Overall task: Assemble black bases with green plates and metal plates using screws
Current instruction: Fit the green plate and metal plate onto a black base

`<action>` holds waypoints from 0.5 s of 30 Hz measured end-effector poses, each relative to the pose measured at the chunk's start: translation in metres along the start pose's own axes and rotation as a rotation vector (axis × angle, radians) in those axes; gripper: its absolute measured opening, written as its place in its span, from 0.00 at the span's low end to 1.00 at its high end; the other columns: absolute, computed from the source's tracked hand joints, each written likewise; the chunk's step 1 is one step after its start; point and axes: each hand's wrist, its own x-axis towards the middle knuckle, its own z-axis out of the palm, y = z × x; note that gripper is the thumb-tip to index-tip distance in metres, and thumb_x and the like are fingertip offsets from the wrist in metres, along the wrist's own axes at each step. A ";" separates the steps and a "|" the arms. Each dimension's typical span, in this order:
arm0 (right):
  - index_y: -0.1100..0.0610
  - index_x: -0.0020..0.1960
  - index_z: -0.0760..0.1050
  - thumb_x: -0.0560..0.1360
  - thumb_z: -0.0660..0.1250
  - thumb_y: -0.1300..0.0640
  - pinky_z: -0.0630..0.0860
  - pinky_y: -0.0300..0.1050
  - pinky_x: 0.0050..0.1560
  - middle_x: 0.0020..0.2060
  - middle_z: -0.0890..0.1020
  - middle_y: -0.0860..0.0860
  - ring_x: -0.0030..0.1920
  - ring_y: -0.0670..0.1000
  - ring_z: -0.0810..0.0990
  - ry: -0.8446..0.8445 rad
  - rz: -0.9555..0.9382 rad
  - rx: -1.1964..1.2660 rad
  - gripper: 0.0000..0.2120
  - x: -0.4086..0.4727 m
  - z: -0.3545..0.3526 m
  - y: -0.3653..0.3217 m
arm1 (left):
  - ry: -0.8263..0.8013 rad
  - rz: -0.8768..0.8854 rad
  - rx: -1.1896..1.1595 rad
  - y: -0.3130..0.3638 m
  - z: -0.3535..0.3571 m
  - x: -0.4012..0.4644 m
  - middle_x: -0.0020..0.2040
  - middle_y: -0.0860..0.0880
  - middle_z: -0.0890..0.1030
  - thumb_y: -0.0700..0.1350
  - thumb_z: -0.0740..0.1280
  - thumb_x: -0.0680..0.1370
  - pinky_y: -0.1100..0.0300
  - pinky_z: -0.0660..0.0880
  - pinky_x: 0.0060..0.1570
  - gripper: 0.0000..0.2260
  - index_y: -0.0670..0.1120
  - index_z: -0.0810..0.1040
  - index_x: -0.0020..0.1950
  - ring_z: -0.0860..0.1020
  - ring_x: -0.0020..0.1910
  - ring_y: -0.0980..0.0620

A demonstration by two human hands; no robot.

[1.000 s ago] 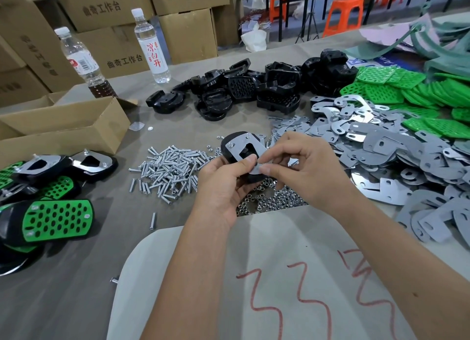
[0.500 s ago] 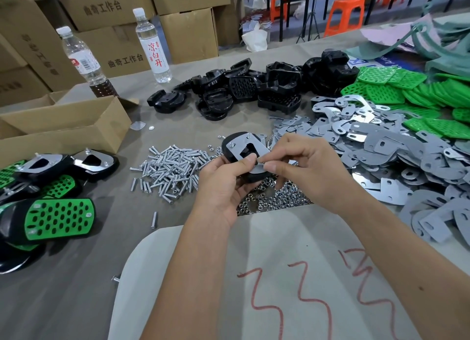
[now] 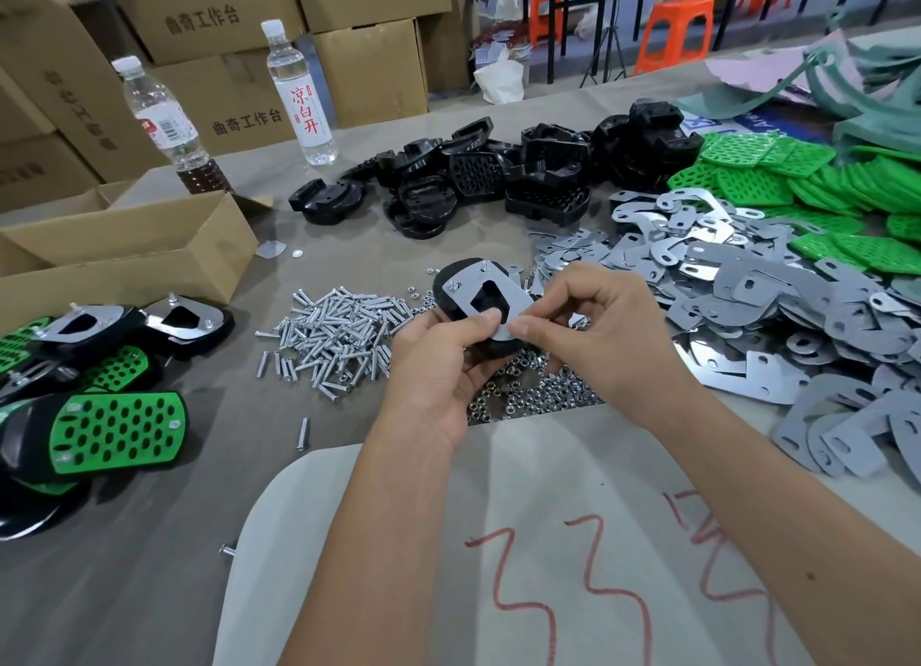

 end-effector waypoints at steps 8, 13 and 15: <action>0.56 0.41 0.84 0.73 0.78 0.66 0.81 0.43 0.27 0.40 0.78 0.50 0.37 0.48 0.79 -0.035 -0.032 -0.013 0.07 0.000 0.001 0.002 | 0.040 0.001 -0.031 0.000 -0.001 0.003 0.47 0.42 0.88 0.31 0.71 0.76 0.56 0.83 0.41 0.10 0.39 0.82 0.55 0.87 0.41 0.47; 0.54 0.48 0.87 0.73 0.77 0.67 0.81 0.43 0.28 0.42 0.79 0.53 0.38 0.50 0.80 -0.057 -0.012 0.002 0.09 0.000 0.000 0.004 | 0.041 0.014 -0.002 -0.001 -0.002 0.003 0.47 0.43 0.88 0.32 0.72 0.76 0.57 0.83 0.41 0.10 0.40 0.82 0.55 0.87 0.42 0.48; 0.54 0.47 0.88 0.73 0.77 0.67 0.80 0.41 0.28 0.42 0.79 0.54 0.36 0.49 0.81 -0.057 -0.010 0.011 0.09 0.000 0.001 0.003 | 0.039 0.024 0.014 -0.001 -0.003 0.003 0.48 0.43 0.88 0.32 0.72 0.76 0.57 0.82 0.41 0.10 0.40 0.82 0.55 0.86 0.43 0.47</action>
